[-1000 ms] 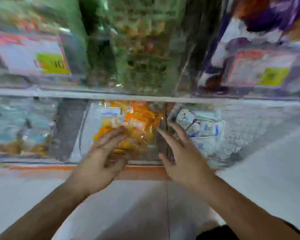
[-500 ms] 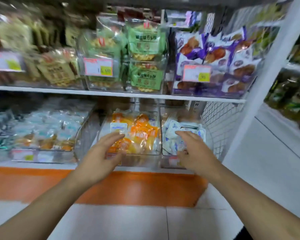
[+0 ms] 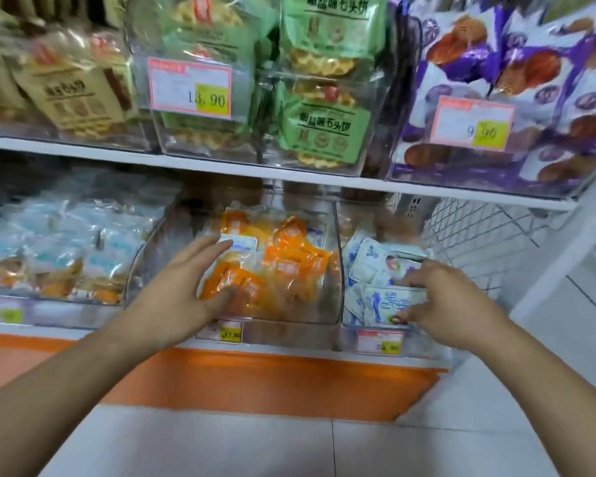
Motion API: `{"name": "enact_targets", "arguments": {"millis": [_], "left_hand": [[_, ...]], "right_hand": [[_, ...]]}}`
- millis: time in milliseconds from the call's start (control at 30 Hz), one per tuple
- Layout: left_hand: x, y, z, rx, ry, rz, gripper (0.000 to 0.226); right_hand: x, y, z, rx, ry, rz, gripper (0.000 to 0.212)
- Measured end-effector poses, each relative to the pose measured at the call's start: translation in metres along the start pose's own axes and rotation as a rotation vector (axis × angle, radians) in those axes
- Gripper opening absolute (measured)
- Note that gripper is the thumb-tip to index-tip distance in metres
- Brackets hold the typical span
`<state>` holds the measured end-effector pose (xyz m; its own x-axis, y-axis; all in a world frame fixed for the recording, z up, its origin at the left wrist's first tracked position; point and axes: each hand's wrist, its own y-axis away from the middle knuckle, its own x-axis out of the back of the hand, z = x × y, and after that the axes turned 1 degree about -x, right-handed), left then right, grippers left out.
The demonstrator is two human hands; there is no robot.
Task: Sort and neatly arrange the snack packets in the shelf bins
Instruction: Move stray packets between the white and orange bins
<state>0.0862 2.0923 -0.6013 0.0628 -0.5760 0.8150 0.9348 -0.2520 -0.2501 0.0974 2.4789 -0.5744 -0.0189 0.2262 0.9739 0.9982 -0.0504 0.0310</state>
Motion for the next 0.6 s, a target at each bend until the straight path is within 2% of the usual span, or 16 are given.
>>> {"name": "enact_targets", "arguments": {"millis": [100,133,200,300,400,467,533,600], "left_hand": [[-0.004,-0.02,0.003,-0.097,0.054,0.008,0.063],[-0.005,-0.024,0.006,-0.13,0.079,0.007,0.059],[-0.006,-0.03,0.013,-0.168,0.122,0.0,0.048],[-0.009,-0.032,0.025,-0.1,0.262,-0.034,0.05],[-0.013,-0.03,0.04,-0.048,0.583,-0.102,0.06],[-0.014,-0.027,0.046,-0.022,0.756,-0.126,0.049],[-0.011,-0.026,0.046,-0.025,0.722,-0.046,0.03],[-0.009,-0.025,0.043,-0.023,0.591,0.04,0.02]], "right_hand": [[0.02,-0.001,0.004,-0.041,-0.041,0.147,0.035],[0.028,0.001,0.002,-0.051,-0.098,0.204,0.025],[0.037,0.005,-0.01,-0.038,-0.288,0.26,0.02],[0.029,0.007,-0.049,0.055,-0.601,0.196,0.016],[0.011,0.004,-0.088,0.125,-0.778,0.116,0.016],[0.003,0.002,-0.11,0.166,-0.85,0.077,0.015],[0.0,0.0,-0.125,0.206,-0.851,0.01,0.012],[-0.002,-0.004,-0.127,0.238,-0.787,-0.009,0.015]]}}
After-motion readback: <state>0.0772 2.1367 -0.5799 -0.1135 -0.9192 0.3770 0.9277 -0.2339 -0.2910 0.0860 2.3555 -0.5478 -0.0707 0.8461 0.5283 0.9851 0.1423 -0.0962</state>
